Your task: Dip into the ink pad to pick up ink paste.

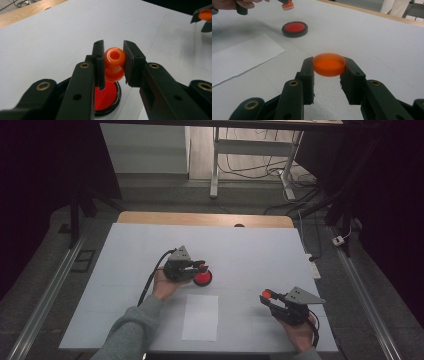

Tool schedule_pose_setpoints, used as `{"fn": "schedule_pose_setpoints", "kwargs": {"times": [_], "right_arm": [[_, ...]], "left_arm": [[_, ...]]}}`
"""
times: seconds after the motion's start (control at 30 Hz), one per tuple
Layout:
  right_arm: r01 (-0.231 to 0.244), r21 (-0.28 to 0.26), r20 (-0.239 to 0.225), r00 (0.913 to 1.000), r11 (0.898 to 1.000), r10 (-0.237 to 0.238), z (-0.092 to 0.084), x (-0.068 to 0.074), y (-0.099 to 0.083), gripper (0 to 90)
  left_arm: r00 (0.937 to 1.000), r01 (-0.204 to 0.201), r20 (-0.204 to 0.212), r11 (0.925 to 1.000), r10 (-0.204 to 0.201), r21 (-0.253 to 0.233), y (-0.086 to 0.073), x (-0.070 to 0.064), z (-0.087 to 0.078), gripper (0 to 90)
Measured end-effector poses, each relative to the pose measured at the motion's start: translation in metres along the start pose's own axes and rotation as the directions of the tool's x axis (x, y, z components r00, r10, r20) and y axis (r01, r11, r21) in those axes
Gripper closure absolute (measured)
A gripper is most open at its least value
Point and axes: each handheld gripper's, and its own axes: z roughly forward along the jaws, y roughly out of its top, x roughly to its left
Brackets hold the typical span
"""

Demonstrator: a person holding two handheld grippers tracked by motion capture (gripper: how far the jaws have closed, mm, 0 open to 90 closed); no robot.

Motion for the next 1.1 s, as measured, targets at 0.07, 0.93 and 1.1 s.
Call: {"fn": "schedule_pose_setpoints", "kwargs": {"times": [0.07,0.93,1.1], "right_arm": [[0.0,0.0,0.0,1.0,1.0,0.0,0.0,0.0,0.0,64.4],[0.002,0.004,-0.003,1.0,1.0,-0.002,0.001,-0.001,-0.001,64.4],[0.004,0.005,-0.003,1.0,1.0,-0.004,0.001,-0.001,-0.001,64.4]], "left_arm": [[1.0,-0.002,-0.003,1.0,0.002,-0.005,0.001,-0.001,-0.002,72.8],[0.9959,0.001,0.09,0.9999,-0.002,0.012,0.009,-0.007,-0.022,72.5],[0.995,-0.018,0.099,0.9996,0.016,0.023,0.012,-0.011,-0.023,72.6]]}}
